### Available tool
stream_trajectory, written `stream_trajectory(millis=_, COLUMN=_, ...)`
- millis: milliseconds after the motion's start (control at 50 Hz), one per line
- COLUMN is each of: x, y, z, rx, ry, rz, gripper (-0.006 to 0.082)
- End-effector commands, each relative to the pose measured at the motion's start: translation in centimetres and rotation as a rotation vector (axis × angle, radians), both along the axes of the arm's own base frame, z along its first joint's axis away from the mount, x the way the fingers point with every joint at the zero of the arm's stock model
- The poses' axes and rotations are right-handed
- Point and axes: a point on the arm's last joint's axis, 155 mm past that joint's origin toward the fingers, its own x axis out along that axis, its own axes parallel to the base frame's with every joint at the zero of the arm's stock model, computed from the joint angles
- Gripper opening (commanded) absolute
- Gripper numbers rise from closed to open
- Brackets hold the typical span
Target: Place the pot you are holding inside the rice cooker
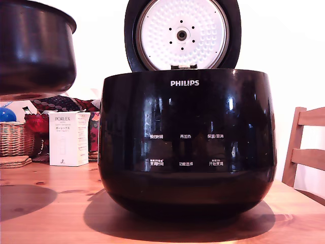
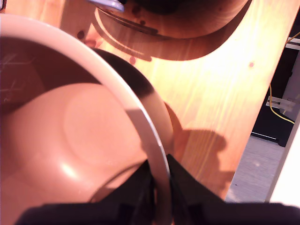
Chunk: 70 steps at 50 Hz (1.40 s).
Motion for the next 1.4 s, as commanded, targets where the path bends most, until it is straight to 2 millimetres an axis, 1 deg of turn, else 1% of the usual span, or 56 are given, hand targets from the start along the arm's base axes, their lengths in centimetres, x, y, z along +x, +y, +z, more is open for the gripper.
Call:
stream_trajectory(millis=0, x=0.6, y=0.0, z=1.6, rx=-0.021, ry=-0.070, rz=0.008, gripper=-0.0024)
stream_trajectory(millis=580, x=0.7, y=0.1, z=1.8, rx=-0.015, ry=-0.078, rz=0.012, gripper=-0.0024)
stream_trajectory(millis=720, x=1.0, y=0.2, z=2.5, rx=-0.018, ry=-0.098, rz=0.016, gripper=-0.0024)
stream_trajectory(millis=840, x=1.2, y=-0.1, z=3.6, rx=-0.036, ry=-0.127, rz=0.014, gripper=-0.0024)
stream_trajectory(millis=1020, x=1.1, y=-1.5, z=6.0, rx=-0.084, ry=-0.182, rz=-0.029, gripper=-0.0024)
stream_trajectory(millis=1120, x=0.8, y=-2.5, z=6.8, rx=-0.106, ry=-0.197, rz=-0.066, gripper=-0.0024)
stream_trajectory(millis=1380, x=-0.8, y=-5.2, z=6.9, rx=-0.135, ry=-0.180, rz=-0.172, gripper=-0.0024)
